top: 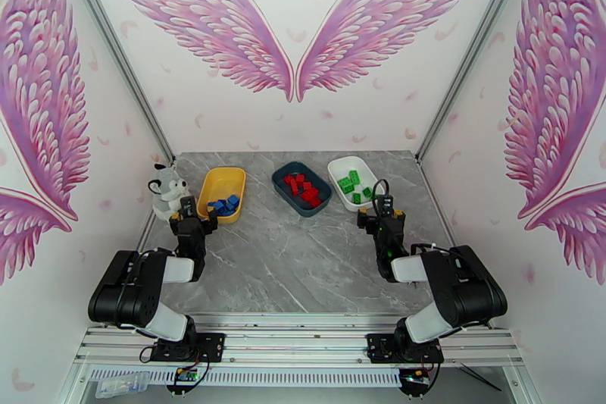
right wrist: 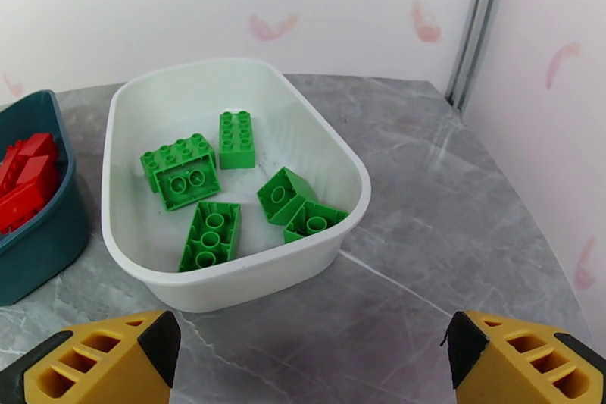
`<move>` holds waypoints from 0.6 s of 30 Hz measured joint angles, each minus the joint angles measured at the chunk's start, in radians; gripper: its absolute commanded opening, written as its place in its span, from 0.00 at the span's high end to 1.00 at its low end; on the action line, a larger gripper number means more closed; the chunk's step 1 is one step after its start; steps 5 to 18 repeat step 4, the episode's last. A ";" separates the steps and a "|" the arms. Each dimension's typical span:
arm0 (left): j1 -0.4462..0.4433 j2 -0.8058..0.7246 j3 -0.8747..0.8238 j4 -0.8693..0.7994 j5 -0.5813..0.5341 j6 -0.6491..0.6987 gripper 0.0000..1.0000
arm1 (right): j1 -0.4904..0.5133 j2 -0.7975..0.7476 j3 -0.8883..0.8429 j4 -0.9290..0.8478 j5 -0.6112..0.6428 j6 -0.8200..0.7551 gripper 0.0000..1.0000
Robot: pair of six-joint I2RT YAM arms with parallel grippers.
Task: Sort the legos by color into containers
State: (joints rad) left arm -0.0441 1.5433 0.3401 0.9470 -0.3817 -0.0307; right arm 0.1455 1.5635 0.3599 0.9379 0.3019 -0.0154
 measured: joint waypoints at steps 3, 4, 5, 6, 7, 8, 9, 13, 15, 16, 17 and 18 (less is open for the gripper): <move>0.000 0.000 0.000 0.000 0.000 0.000 0.01 | 0.000 0.000 0.000 -0.002 0.000 0.000 0.01; 0.000 0.000 0.000 0.000 0.000 0.000 0.01 | 0.000 0.000 0.000 -0.003 0.000 0.000 0.01; 0.000 0.000 0.000 0.000 0.000 0.000 0.01 | 0.000 0.000 0.000 -0.003 0.000 0.000 0.01; 0.000 0.000 0.000 0.000 0.000 0.000 0.01 | 0.000 0.000 0.000 -0.003 0.000 0.000 0.01; 0.000 0.000 0.000 0.000 0.000 0.000 0.01 | 0.000 0.000 0.000 -0.003 0.000 0.000 0.01; 0.000 0.000 0.000 0.000 0.000 0.000 0.01 | 0.000 0.000 0.000 -0.003 0.000 0.000 0.01; 0.000 0.000 0.000 0.000 0.000 0.000 0.01 | 0.000 0.000 0.000 -0.003 0.000 0.000 0.01; 0.000 0.000 0.000 0.000 0.000 0.000 0.01 | 0.000 0.000 0.000 -0.003 0.000 0.000 0.01; 0.000 0.000 0.000 0.000 0.000 0.000 0.01 | 0.000 0.000 0.000 -0.003 0.000 0.000 0.01; 0.000 0.000 0.000 0.000 0.000 0.000 0.01 | 0.000 0.000 0.000 -0.003 0.000 0.000 0.01; 0.000 0.000 0.000 0.000 0.000 0.000 0.01 | 0.000 0.000 0.000 -0.003 0.000 0.000 0.01; 0.000 0.000 0.000 0.000 0.000 0.000 0.01 | 0.000 0.000 0.000 -0.003 0.000 0.000 0.01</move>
